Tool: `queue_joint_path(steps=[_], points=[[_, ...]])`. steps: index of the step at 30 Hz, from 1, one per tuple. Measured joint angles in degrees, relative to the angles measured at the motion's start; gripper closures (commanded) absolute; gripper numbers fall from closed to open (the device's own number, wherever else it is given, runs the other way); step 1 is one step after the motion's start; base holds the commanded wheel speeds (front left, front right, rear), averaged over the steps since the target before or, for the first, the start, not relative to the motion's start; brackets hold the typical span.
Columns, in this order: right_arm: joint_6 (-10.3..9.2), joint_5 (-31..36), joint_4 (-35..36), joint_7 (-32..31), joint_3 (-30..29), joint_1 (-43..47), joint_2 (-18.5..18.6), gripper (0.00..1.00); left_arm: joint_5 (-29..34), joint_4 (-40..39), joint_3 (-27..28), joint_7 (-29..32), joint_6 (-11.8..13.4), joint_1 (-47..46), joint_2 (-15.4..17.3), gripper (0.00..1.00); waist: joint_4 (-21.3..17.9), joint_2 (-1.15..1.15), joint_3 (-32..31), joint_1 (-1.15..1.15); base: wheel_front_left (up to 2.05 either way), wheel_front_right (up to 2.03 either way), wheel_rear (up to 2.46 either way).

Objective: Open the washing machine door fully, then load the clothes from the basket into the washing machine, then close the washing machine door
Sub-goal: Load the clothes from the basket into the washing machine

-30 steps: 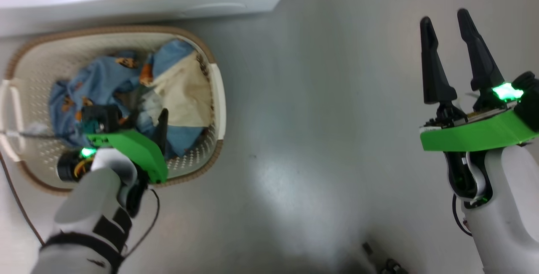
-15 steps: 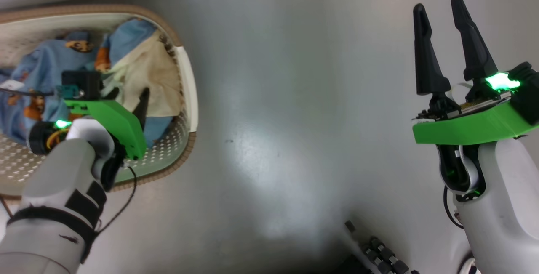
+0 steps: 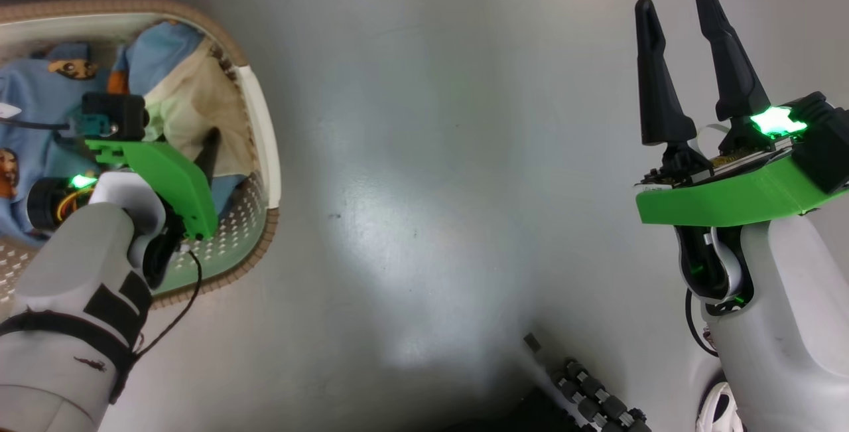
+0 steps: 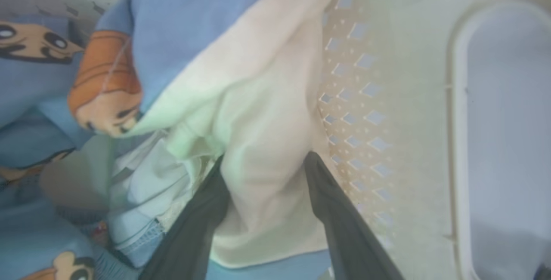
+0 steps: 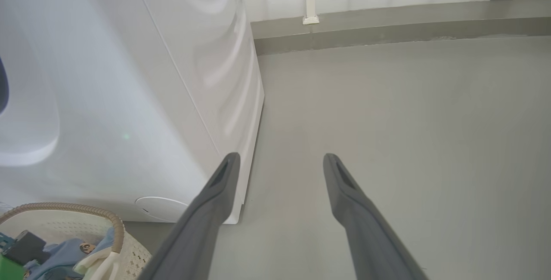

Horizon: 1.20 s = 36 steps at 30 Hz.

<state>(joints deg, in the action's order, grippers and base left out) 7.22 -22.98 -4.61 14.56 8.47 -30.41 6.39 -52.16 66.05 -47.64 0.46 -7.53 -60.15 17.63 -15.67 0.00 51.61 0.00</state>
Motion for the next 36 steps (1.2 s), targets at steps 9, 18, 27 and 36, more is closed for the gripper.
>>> queue_joint_path(steps=[9, 18, 27, 36], points=[[0.00, -0.1, -0.2, 0.0, -0.8, 0.0, 0.0, 0.00, -3.4, 0.0, -2.4, -2.1, 0.0, -0.4, 0.1, 1.00, 0.0, 0.00, -1.2, 0.00, 0.00, 0.00, 0.00], [0.00, -0.1, -1.0, 0.0, -1.2, 0.2, 0.8, 0.00, -7.0, -0.4, -3.9, -9.8, 0.0, 2.8, -0.4, 1.00, 1.4, 0.00, -6.0, 0.00, 0.00, 0.00, 0.00], [0.00, -0.1, -2.3, 0.0, -1.4, 3.9, 2.4, 0.00, -8.7, -1.4, -4.8, -14.7, 0.0, 8.2, -0.8, 1.00, 3.4, 0.00, -13.3, 0.00, 0.00, 0.00, 0.00], [0.01, 0.0, -3.4, 0.0, -1.6, 8.8, 3.7, 0.00, -0.4, -9.1, 5.9, -14.7, 0.0, 14.3, 0.1, 1.00, 6.0, 0.00, -21.2, -0.01, 0.00, 0.00, 0.00]])
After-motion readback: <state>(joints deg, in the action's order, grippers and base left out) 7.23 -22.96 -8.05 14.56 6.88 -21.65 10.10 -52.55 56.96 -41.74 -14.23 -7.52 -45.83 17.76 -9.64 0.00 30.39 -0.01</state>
